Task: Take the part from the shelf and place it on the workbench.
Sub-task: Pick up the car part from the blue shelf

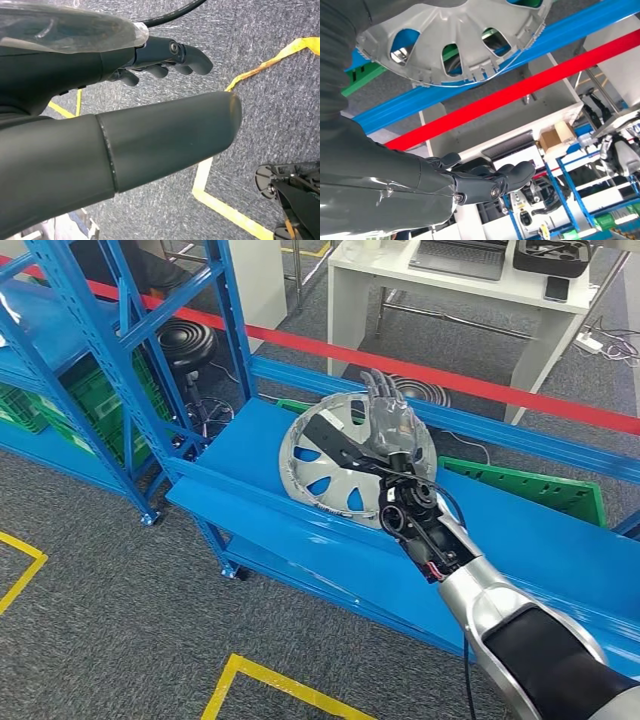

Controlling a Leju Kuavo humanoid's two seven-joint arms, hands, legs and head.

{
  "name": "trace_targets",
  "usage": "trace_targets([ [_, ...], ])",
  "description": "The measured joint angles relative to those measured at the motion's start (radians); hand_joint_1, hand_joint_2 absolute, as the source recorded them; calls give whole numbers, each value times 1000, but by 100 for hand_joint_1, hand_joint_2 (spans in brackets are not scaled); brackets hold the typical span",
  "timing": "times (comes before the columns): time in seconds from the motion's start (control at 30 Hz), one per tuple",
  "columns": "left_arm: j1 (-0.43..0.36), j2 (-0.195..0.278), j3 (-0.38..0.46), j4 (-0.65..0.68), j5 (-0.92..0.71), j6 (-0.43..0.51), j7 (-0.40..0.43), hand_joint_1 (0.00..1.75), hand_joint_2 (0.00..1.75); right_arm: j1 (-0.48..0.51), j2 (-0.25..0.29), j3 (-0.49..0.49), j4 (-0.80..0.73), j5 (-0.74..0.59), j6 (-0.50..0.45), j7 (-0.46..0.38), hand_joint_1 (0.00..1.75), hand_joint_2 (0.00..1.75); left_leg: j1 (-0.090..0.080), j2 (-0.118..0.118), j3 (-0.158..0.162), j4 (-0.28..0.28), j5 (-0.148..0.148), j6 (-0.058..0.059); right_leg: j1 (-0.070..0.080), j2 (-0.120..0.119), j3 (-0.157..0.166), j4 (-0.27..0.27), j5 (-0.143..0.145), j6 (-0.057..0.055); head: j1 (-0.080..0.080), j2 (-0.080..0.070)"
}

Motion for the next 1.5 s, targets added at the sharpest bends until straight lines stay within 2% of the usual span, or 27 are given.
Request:
trace_targets([
  [1.13,0,-16,25,0,9,4,-8,0,0,-1,-5,-8,-34,-6,1,-9,0,175,0,0,0,0,0,0,0,0,0,0,0,0,0,0],
  [1.5,-4,-19,27,0,21,-2,-13,0,0,-1,-10,-20,-36,-107,9,-57,0,175,0,0,0,0,0,0,0,0,0,0,0,0,0,0],
])
